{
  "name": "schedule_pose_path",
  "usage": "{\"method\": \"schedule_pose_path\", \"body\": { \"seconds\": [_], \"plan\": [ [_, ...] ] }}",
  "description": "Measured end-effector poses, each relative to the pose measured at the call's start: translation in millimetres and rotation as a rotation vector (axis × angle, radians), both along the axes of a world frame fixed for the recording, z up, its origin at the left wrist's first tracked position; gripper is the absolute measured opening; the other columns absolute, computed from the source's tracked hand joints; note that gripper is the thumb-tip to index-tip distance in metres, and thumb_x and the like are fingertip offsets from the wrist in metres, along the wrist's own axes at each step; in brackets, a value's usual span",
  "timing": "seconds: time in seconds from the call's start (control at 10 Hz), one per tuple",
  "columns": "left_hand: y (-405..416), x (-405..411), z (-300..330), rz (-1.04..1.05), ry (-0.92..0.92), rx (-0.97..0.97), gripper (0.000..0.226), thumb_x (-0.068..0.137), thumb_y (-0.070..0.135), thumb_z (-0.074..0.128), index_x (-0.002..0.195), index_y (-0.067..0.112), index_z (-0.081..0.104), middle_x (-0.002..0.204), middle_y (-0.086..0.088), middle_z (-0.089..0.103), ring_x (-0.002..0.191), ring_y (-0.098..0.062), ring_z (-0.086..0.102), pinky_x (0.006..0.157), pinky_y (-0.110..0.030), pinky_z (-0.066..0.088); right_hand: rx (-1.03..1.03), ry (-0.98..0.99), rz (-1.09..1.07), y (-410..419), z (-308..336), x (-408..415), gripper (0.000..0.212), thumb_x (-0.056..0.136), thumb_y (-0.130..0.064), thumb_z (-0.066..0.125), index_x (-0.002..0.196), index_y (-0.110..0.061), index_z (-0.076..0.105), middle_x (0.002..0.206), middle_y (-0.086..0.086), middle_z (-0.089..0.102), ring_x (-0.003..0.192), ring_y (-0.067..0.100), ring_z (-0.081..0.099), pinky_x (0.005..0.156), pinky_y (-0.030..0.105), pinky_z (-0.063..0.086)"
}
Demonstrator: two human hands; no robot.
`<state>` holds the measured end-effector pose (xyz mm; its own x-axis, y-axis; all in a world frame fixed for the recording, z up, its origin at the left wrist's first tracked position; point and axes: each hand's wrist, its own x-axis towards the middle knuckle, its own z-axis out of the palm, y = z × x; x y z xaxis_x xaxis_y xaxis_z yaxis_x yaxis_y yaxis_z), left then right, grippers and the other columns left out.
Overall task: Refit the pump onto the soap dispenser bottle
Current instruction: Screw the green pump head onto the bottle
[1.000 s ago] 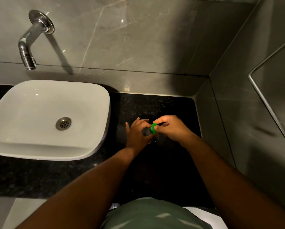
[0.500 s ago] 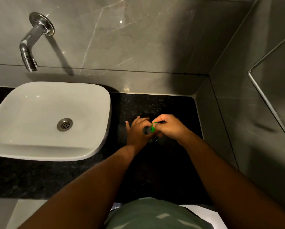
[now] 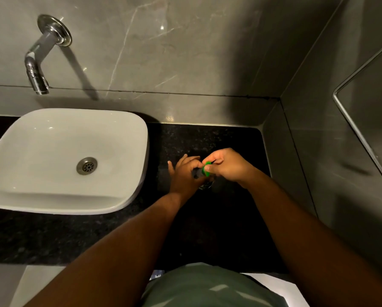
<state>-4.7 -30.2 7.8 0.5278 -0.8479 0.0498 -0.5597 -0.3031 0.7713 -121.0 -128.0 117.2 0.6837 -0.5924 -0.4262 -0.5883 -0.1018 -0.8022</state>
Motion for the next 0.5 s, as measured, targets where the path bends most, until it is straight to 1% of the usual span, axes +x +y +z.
{"method": "schedule_pose_path", "body": {
  "seconds": [0.1,0.2,0.3,0.4,0.5],
  "plan": [
    [1,-1,3,0.012,-0.001,-0.003,0.031,0.064,0.051,0.079,0.088,0.036,0.065,0.128,0.012,0.06,0.138,-0.014,0.032,0.113,-0.054,-0.007,0.009,-0.003,0.065,-5,2,0,0.02,0.084,-0.005,0.066,0.103,-0.004,0.069,0.087,0.016,0.074,0.07,0.017,0.068,0.058,0.014,0.053],
    [1,-2,5,0.013,-0.001,0.005,0.033,0.064,0.05,0.079,0.089,0.033,0.066,0.127,0.011,0.06,0.138,-0.015,0.032,0.113,-0.055,-0.007,-0.006,-0.01,0.085,-7,2,1,0.019,0.083,-0.006,0.067,0.102,-0.003,0.069,0.079,0.011,0.072,0.063,0.012,0.065,0.053,0.013,0.049],
    [1,-4,8,0.027,0.001,0.035,0.037,0.066,0.052,0.078,0.095,0.032,0.066,0.128,0.012,0.06,0.139,-0.015,0.031,0.113,-0.054,-0.007,-0.016,-0.022,0.068,-6,-4,-1,0.019,0.083,-0.009,0.068,0.101,-0.006,0.069,0.077,0.012,0.072,0.06,0.01,0.063,0.053,0.014,0.048],
    [3,-5,7,0.039,-0.004,0.068,0.042,0.067,0.057,0.074,0.104,0.041,0.063,0.134,0.011,0.056,0.14,-0.016,0.028,0.113,-0.055,-0.007,-0.015,-0.015,0.033,-8,-11,-4,0.021,0.082,-0.019,0.07,0.101,-0.01,0.068,0.083,0.012,0.073,0.065,0.012,0.066,0.062,0.021,0.052],
    [13,-2,5,0.005,-0.02,0.14,0.063,0.063,0.063,0.072,0.121,0.046,0.055,0.141,0.013,0.05,0.143,-0.016,0.022,0.112,-0.054,-0.01,-0.07,0.048,0.001,-9,-15,-13,0.023,0.083,-0.03,0.067,0.101,-0.016,0.067,0.087,0.005,0.073,0.069,0.011,0.066,0.067,0.025,0.054]
  ]
}}
